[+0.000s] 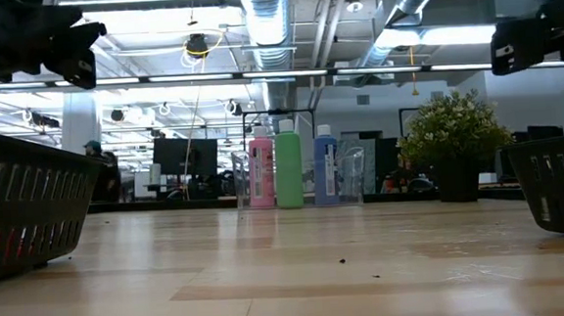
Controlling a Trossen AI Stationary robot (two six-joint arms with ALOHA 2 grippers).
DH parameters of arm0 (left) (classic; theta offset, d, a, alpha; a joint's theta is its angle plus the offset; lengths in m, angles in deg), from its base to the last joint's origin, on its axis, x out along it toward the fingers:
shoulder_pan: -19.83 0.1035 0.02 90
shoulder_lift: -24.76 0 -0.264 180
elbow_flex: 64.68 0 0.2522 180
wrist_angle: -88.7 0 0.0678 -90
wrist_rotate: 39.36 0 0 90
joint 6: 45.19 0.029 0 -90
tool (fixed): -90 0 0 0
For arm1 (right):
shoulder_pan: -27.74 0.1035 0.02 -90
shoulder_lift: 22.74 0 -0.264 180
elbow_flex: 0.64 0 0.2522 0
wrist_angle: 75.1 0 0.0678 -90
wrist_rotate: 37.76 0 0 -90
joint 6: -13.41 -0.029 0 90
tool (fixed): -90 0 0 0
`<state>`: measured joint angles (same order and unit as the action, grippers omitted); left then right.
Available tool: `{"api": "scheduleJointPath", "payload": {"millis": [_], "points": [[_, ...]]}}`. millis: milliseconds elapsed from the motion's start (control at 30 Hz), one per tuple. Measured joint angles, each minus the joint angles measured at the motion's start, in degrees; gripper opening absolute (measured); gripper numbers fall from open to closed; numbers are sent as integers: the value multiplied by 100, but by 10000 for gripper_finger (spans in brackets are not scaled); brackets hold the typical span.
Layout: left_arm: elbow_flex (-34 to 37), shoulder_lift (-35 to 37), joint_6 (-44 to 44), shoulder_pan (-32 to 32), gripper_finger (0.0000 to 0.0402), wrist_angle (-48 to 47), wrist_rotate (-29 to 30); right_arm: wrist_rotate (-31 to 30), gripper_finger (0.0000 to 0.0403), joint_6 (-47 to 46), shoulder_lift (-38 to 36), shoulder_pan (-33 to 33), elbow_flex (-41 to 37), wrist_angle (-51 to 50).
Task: Pick & Place Paint Supplies
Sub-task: Return to Home Position
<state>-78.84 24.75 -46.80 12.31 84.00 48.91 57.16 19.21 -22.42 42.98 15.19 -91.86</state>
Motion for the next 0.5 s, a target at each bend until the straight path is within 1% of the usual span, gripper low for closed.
{"api": "scheduleJointPath", "payload": {"millis": [133, 200, 500], "points": [[0, 0, -165, 279, 120, 43, -587, -246, 172, -71, -9, 0, 0, -40], [0, 0, -166, 342, 120, 19, -766, -284, 172, -104, -11, 0, 0, -45], [2, 0, -168, 333, 124, 86, -796, -348, 172, -781, 0, 0, 0, -62]]}}
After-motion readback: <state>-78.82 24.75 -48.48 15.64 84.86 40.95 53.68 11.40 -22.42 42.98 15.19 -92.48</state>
